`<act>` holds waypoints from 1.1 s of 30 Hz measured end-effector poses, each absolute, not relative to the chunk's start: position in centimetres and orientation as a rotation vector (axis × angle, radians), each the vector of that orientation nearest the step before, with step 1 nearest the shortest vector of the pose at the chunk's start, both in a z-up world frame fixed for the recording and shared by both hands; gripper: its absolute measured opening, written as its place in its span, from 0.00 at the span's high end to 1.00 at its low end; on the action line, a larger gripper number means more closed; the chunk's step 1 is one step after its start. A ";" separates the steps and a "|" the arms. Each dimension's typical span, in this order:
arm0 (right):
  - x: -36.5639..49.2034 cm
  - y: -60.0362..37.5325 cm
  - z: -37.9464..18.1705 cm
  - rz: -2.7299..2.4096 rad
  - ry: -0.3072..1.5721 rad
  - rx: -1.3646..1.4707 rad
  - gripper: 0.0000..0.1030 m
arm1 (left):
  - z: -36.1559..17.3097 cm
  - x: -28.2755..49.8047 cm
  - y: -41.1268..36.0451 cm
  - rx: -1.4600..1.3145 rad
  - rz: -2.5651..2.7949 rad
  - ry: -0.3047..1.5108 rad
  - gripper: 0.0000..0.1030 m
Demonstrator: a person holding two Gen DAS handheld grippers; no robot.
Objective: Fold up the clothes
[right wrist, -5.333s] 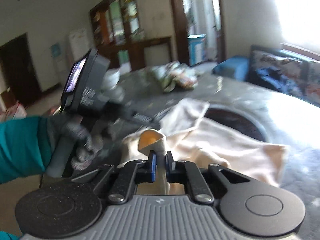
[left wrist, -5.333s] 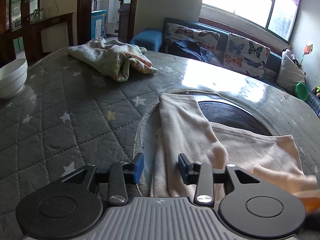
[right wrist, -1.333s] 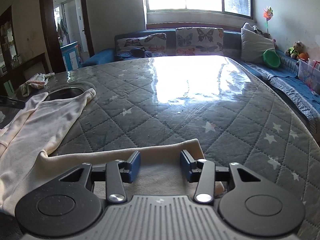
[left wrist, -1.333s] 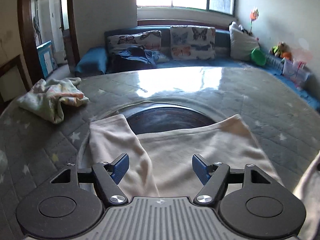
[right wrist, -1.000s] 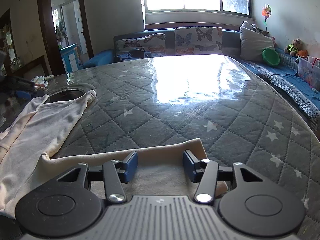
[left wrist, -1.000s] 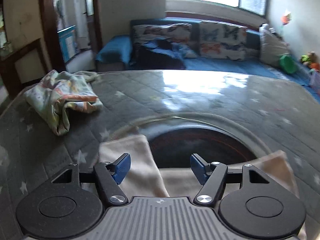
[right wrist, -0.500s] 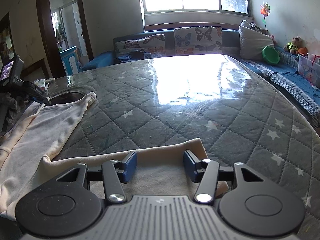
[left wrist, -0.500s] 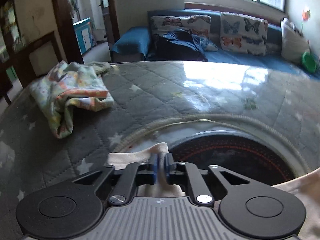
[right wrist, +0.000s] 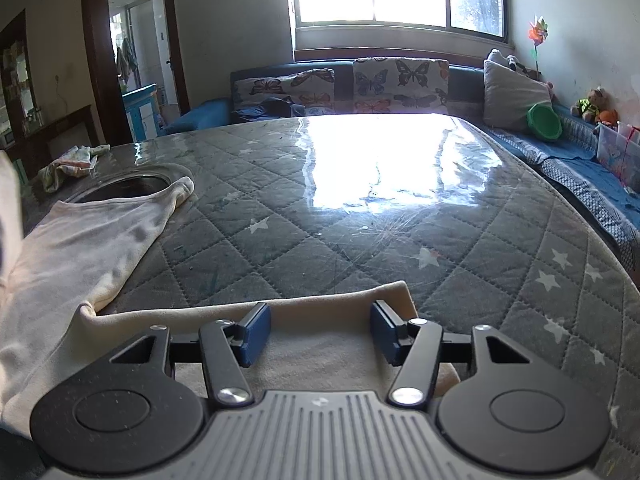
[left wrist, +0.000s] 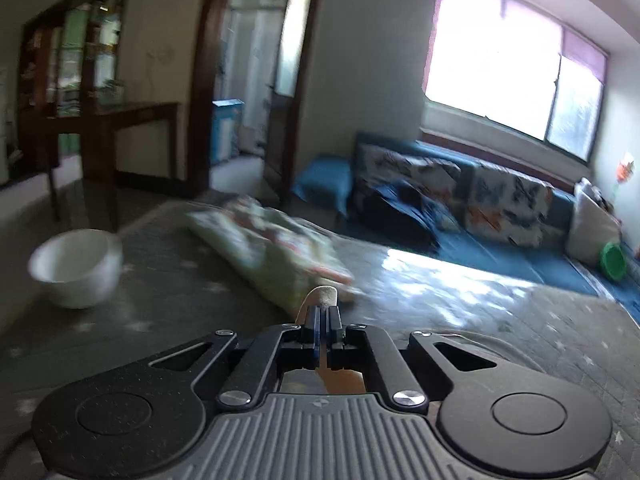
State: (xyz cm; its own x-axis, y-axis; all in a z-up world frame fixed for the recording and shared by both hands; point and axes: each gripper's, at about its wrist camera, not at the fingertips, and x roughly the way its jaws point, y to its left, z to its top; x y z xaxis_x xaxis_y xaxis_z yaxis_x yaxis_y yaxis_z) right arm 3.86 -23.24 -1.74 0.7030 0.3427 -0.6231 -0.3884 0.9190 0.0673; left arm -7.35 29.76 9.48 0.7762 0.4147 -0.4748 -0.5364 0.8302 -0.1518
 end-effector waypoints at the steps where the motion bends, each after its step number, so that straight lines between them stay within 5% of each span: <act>1: 3.9 -23.2 -1.8 0.407 0.677 -0.076 0.45 | 9.6 -8.7 30.1 -0.293 0.533 0.437 0.97; 12: 2.6 -21.4 0.6 0.483 0.640 -0.159 0.44 | 5.0 -14.0 32.6 -0.135 0.715 0.567 0.97; 29: -8.2 -8.1 2.8 1.357 0.667 -0.517 0.45 | 2.7 -13.9 33.2 -0.098 0.781 0.602 0.97; 33: -9.5 -6.9 1.3 1.368 0.656 -0.596 0.59 | 2.8 -14.0 33.1 -0.091 0.781 0.600 0.97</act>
